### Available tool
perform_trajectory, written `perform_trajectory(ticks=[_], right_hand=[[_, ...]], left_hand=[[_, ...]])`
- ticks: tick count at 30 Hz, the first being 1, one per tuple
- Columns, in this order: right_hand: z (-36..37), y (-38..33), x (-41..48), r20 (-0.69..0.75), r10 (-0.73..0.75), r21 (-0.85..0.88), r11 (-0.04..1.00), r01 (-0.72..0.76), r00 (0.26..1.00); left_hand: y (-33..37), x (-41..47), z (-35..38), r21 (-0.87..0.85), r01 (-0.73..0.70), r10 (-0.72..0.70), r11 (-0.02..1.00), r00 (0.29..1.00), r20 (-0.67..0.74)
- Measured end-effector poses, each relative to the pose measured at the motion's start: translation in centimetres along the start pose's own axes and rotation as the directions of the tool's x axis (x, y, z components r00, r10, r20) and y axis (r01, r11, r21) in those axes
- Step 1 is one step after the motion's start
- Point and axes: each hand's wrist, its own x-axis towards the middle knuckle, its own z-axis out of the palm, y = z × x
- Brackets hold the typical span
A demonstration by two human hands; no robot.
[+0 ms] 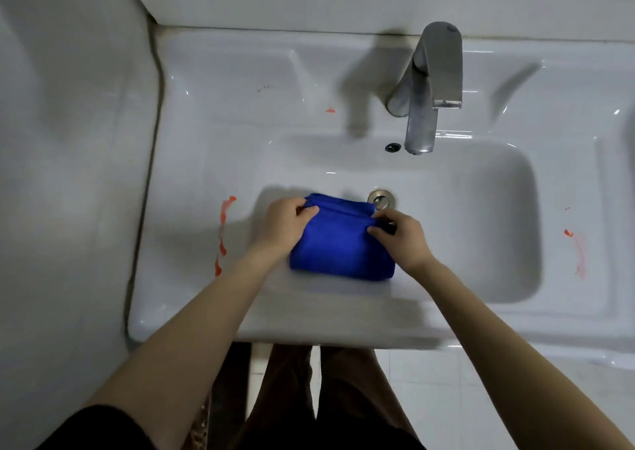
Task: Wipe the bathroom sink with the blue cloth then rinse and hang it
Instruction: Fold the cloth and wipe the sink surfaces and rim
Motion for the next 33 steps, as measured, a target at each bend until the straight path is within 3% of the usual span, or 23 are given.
perform_trajectory(ticks=[7,11,14,16,18,21,24,27,30,33], right_hand=[[2.5,1.6,5.3,0.043,-0.004,-0.176,0.984,0.012,0.999],[2.8,2.3,4.0,-0.024,-0.284,-0.423,0.872,0.248,0.958],[3.8,2.6,2.2,0.162,-0.351,-0.444,0.809,0.385,0.922],[4.7,3.1,1.5,0.315,-0.248,-0.511,0.769,0.384,0.916],[5.4,4.0,1.7,0.356,-0.169,-0.571,0.74,0.357,0.919],[5.7,4.4,1.8,0.358,-0.174,-0.6,0.711,0.368,0.917],[5.1,3.9,1.6,0.354,-0.164,-0.504,0.796,0.336,0.921],[3.8,4.2,1.0,0.239,-0.179,-0.476,0.835,0.276,0.954],[2.4,5.2,0.2,0.094,-0.061,-0.484,0.869,0.099,0.994],[2.0,5.3,0.3,0.086,0.075,-0.388,0.921,-0.035,0.993]], left_hand=[[-0.8,2.6,2.3,0.222,-0.002,0.019,0.975,0.997,-0.077],[-0.4,1.6,2.8,0.362,-0.168,0.234,0.917,0.961,-0.148],[-1.7,0.7,3.3,0.543,-0.393,0.421,0.743,0.904,0.077],[-2.9,0.5,3.4,0.644,-0.435,0.396,0.629,0.893,0.216],[-3.5,0.6,3.3,0.687,-0.421,0.345,0.592,0.903,0.256],[-3.7,0.4,3.3,0.697,-0.424,0.313,0.578,0.904,0.291],[-2.9,-0.1,3.3,0.602,-0.394,0.286,0.695,0.919,0.272],[-1.7,-1.2,2.4,0.451,-0.236,0.212,0.861,0.972,0.103],[-0.7,-2.3,2.0,0.411,-0.051,0.081,0.91,0.995,-0.056],[-0.2,-2.3,2.6,0.315,0.096,-0.06,0.944,0.991,-0.12]])
